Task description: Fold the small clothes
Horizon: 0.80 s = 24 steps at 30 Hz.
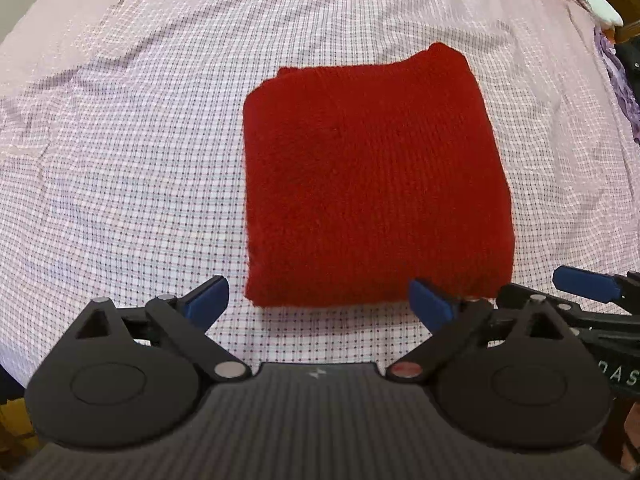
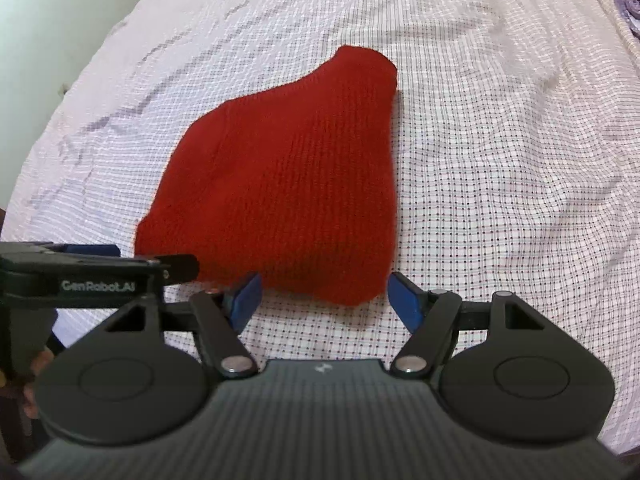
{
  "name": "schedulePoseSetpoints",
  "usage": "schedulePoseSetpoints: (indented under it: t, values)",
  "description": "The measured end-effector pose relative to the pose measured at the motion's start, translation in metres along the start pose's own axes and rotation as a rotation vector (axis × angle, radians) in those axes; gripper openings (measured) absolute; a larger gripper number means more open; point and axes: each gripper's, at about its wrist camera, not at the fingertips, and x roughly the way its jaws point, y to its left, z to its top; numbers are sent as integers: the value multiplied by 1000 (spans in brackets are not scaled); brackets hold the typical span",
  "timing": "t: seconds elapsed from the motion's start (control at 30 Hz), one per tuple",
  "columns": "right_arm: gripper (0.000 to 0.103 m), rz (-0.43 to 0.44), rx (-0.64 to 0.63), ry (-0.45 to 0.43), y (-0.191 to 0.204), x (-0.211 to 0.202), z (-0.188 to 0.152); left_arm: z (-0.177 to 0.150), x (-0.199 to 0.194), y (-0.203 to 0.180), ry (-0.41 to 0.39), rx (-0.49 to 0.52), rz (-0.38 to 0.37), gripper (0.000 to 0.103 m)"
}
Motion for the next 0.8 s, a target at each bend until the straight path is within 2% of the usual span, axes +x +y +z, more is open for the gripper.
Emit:
schedulePoseSetpoints:
  t: [0.2, 0.8]
  values:
    - [74, -15, -25, -24, 6, 0, -6, -1, 4, 2, 2, -13, 2, 99]
    - [74, -12, -1, 5, 3, 9, -7, 1, 11, 6, 22, -39, 19, 99]
